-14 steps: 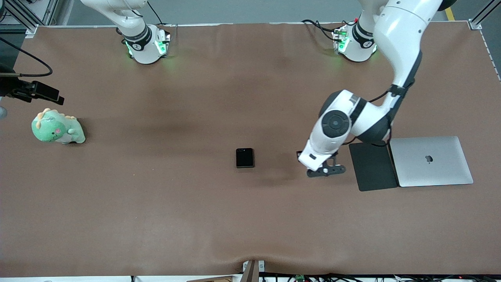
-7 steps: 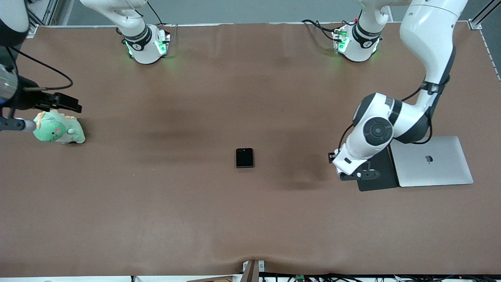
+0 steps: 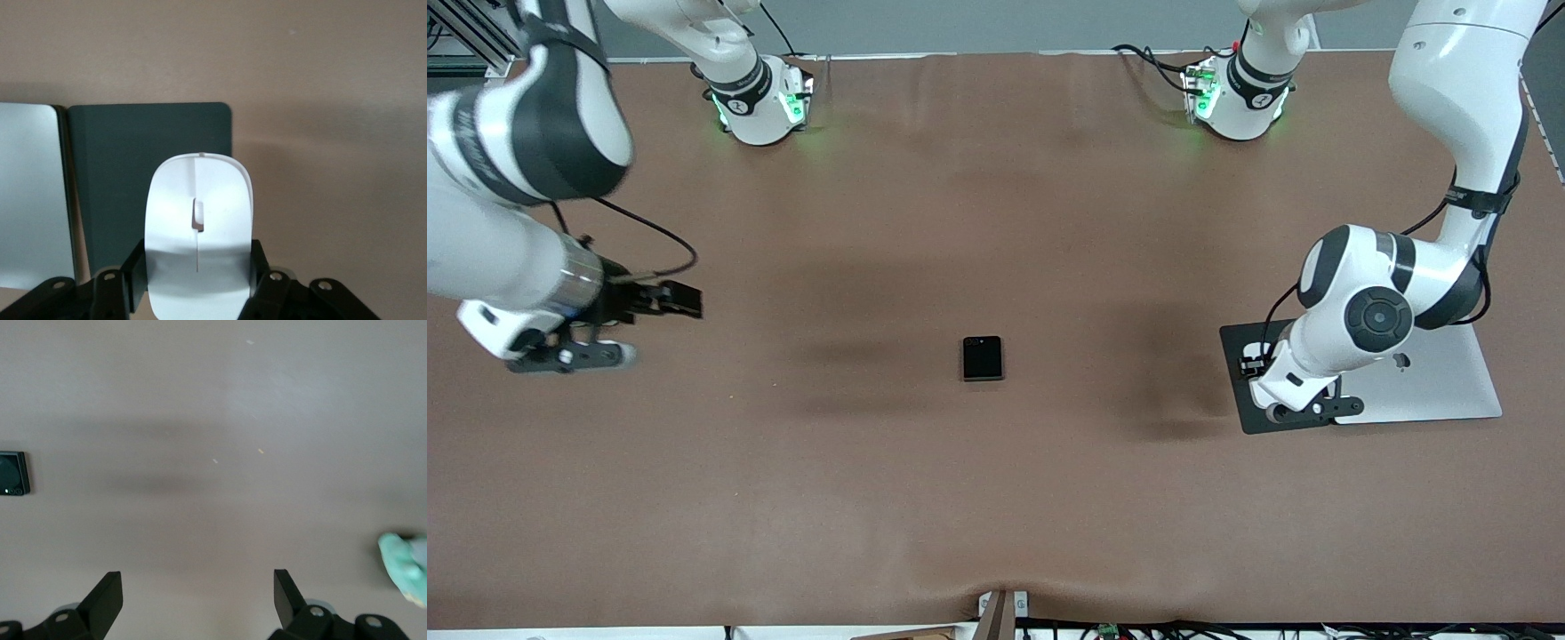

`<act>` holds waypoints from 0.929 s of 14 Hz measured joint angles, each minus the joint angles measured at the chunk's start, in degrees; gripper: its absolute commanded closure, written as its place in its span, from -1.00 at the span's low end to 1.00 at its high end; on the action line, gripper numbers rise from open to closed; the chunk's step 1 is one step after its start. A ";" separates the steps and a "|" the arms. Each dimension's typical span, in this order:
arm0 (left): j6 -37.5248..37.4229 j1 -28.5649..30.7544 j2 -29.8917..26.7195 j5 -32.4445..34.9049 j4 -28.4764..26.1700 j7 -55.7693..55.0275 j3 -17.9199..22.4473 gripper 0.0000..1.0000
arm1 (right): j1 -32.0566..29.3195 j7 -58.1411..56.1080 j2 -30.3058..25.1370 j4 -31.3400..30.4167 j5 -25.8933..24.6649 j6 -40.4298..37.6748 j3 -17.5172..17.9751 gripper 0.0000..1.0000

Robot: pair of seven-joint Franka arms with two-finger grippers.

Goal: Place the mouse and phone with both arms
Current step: 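Lower the mouse onto the pad while the right gripper nears the phone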

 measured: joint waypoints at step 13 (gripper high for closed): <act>9.69 5.56 3.67 2.42 -4.67 0.00 0.44 0.01 | 20.92 15.17 18.09 1.40 0.02 18.39 0.10 -1.00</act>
